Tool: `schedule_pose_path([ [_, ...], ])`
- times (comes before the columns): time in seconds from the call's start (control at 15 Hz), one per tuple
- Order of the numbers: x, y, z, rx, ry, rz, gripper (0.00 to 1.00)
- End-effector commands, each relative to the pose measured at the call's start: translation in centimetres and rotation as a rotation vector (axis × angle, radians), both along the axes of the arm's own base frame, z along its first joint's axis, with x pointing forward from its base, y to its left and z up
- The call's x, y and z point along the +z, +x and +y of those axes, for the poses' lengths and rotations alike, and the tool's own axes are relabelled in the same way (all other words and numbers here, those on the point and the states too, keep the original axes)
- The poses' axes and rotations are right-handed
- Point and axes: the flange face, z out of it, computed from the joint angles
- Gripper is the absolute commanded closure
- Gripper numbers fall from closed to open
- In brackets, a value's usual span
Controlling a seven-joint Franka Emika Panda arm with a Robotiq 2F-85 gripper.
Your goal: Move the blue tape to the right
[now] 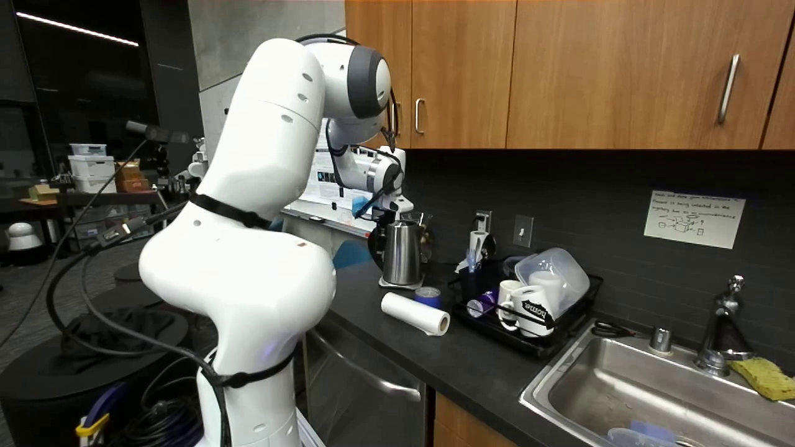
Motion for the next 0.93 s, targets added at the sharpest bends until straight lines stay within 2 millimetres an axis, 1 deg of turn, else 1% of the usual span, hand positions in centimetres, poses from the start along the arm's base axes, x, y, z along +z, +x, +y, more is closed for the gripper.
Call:
schedule_pose_path([
  [0.0, 1.4, -1.9, 0.8, 0.104, -0.016, 0.011, 0.1],
  [0.07, 1.3, -2.3, 0.7, 0.112, -0.018, 0.02, 0.04],
  [0.2, 0.7, -3.1, -0.2, 0.103, -0.025, 0.044, 0.0],
  [0.4, -0.9, -4.9, -2.1, 0.057, -0.032, 0.077, 0.0],
  [0.53, -2.2, -6.5, -2.9, 0.037, -0.035, 0.103, 0.0],
  [0.73, -3.9, -8.7, -3.5, 0.019, -0.035, 0.138, 0.0],
  [0.87, -4.7, -10.0, -3.5, 0.022, -0.032, 0.151, 0.0],
])
